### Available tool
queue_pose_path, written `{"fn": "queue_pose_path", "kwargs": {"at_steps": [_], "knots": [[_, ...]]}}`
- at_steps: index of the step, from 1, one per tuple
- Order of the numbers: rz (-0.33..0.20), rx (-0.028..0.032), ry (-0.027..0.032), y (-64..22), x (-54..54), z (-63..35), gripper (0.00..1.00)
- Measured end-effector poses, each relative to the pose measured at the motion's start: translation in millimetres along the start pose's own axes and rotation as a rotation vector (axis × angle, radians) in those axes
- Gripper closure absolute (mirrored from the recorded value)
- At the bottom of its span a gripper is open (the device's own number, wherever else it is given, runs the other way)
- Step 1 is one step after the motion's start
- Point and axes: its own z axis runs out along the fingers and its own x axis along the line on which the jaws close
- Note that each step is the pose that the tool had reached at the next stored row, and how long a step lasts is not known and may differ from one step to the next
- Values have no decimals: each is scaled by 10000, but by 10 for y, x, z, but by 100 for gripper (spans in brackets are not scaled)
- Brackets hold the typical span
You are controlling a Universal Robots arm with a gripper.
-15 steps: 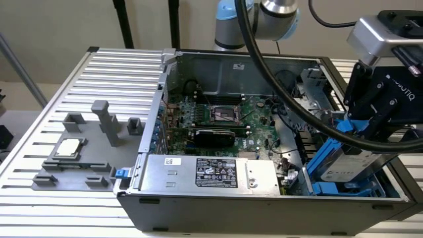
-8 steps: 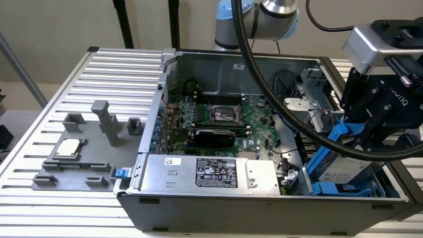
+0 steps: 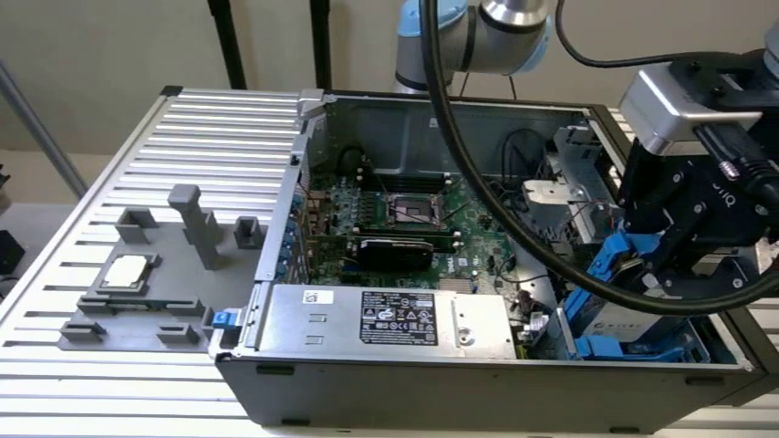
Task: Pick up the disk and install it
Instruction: 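Insert the first disk wire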
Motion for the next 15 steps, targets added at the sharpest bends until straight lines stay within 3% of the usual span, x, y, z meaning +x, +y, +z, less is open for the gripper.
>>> {"fn": "queue_pose_path", "kwargs": {"at_steps": [8,15], "knots": [[-183,-11,-70,-3,9,99,100],[-332,-23,-95,-5,16,166,100]]}}
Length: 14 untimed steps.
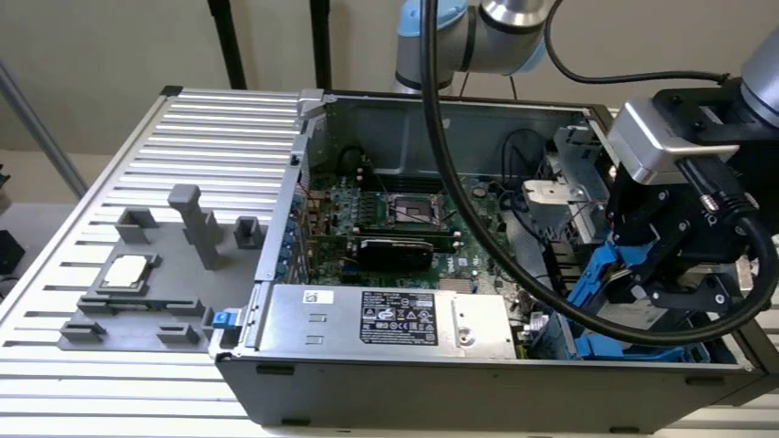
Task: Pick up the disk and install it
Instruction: 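Insert the first disk wire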
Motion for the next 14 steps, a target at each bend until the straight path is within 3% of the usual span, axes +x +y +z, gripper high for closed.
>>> {"fn": "queue_pose_path", "kwargs": {"at_steps": [14], "knots": [[-199,-18,-20,-4,9,86,100]]}}
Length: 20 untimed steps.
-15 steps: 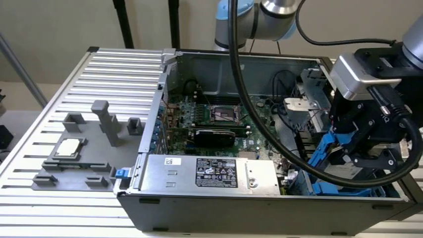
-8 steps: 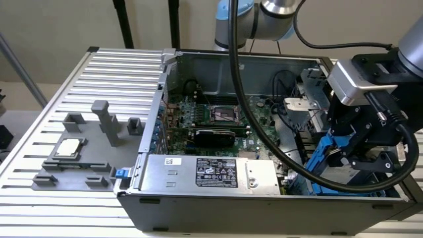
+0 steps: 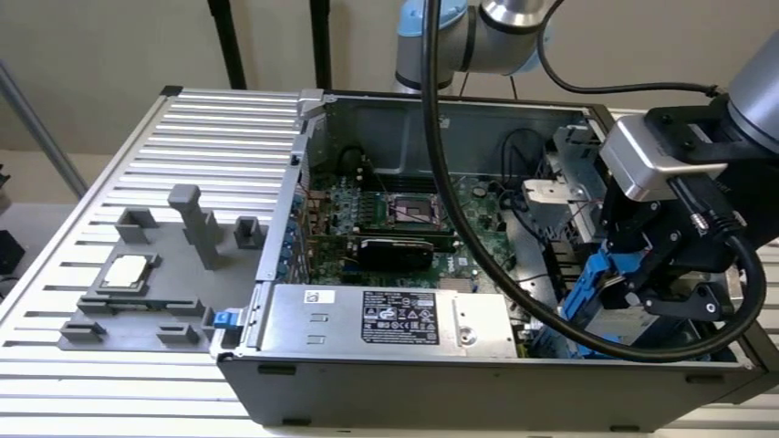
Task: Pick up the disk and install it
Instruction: 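Insert the first disk wire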
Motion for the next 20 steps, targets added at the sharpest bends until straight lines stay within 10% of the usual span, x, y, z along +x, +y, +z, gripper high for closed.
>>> {"fn": "queue_pose_path", "kwargs": {"at_steps": [12,13,20], "knots": [[-3,2,-20,-2,-4,-13,100],[-1,0,-9,-1,-3,-16,0],[1,1,-8,-2,-2,-17,0]]}}
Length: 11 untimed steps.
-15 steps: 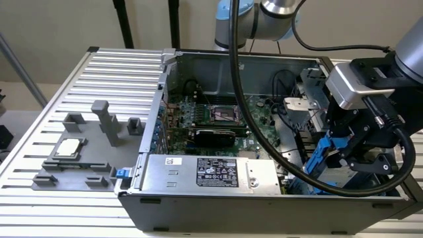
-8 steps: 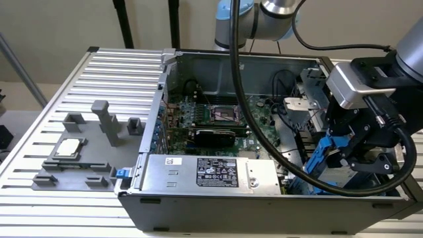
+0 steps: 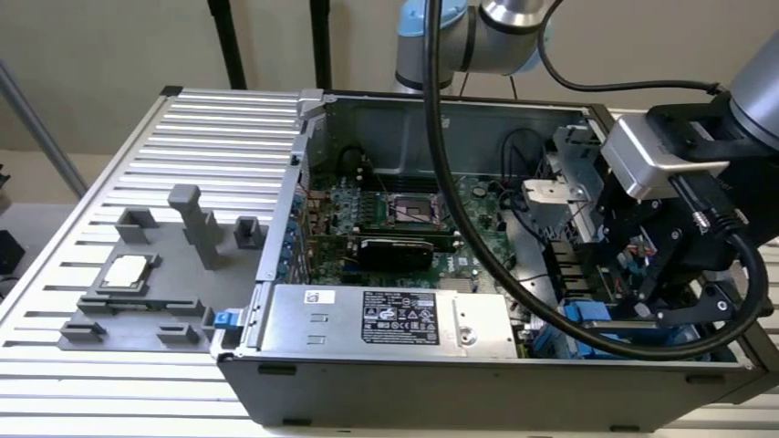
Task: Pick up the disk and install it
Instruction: 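Insert the first disk wire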
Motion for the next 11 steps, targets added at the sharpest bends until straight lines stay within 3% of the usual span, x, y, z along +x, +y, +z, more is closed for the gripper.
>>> {"fn": "queue_pose_path", "kwargs": {"at_steps": [11], "knots": [[0,0,-2,-35,-5,-88,0]]}}
